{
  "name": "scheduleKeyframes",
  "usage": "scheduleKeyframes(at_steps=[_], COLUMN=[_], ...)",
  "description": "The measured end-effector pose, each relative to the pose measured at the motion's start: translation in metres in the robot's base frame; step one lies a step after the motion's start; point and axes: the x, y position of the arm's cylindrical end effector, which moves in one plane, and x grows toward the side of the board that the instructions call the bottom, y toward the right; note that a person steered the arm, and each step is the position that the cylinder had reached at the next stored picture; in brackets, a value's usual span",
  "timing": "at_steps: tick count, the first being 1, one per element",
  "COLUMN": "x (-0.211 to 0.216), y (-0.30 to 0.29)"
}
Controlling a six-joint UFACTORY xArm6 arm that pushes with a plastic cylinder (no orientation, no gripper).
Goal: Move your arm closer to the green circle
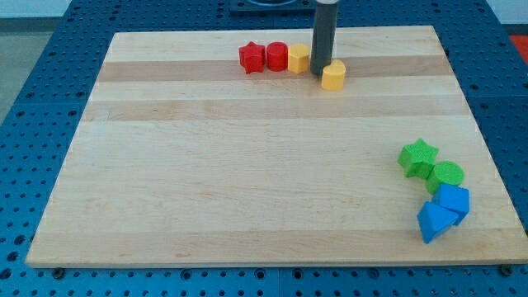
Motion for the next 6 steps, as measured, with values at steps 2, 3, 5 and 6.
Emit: scheduleKeyframes(at_steps=[2, 3, 5, 6], x=[0.032, 0.011, -0.001, 0.005], y=[0.002, 0.017, 0.075, 0.084])
